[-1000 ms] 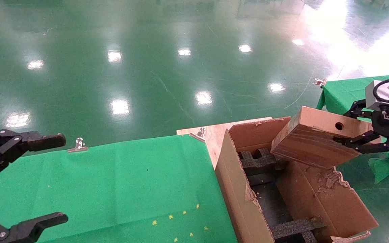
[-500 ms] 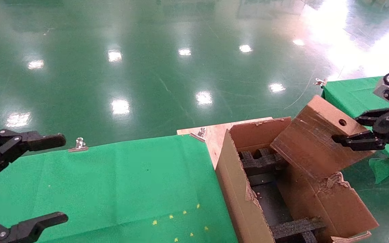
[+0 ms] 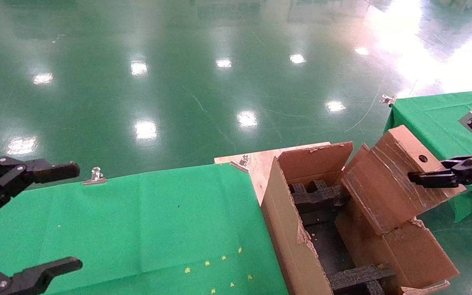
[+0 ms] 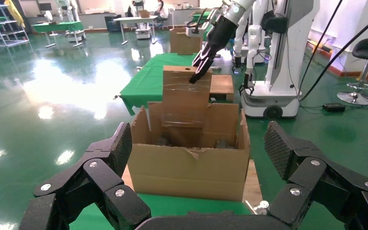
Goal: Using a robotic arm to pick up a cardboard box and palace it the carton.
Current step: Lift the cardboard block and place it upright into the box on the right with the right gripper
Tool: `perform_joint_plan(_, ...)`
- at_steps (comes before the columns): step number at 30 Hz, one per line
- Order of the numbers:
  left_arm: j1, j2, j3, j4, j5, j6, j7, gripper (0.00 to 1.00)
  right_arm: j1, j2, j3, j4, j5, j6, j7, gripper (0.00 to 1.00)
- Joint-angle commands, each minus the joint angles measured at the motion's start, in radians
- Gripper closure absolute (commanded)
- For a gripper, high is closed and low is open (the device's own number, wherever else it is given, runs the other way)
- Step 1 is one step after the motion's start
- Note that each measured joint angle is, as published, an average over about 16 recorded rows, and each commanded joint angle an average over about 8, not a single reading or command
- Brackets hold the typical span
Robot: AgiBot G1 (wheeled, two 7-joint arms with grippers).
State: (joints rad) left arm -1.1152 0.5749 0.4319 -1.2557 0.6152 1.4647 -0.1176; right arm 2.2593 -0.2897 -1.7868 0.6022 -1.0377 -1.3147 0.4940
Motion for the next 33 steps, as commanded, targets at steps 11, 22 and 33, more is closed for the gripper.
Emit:
perform_joint_plan(11, 0.0, 0.0, 0.0, 0.0, 0.0, 0.0, 0.0, 0.0, -0.034, 0.005, -0.019, 0.047, -0.02, 0.093, 0.078, 1.0)
perform_joint_plan(22, 0.0, 0.0, 0.0, 0.0, 0.0, 0.0, 0.0, 0.0, -0.12, 0.04, -0.065, 0.211, -0.045, 0.256, 0.231, 1.0)
perform_joint_plan(33, 0.0, 0.0, 0.0, 0.0, 0.0, 0.0, 0.0, 0.0, -0.218, 0.054, -0.116, 0.335, -0.064, 0.44, 0.355, 1.0)
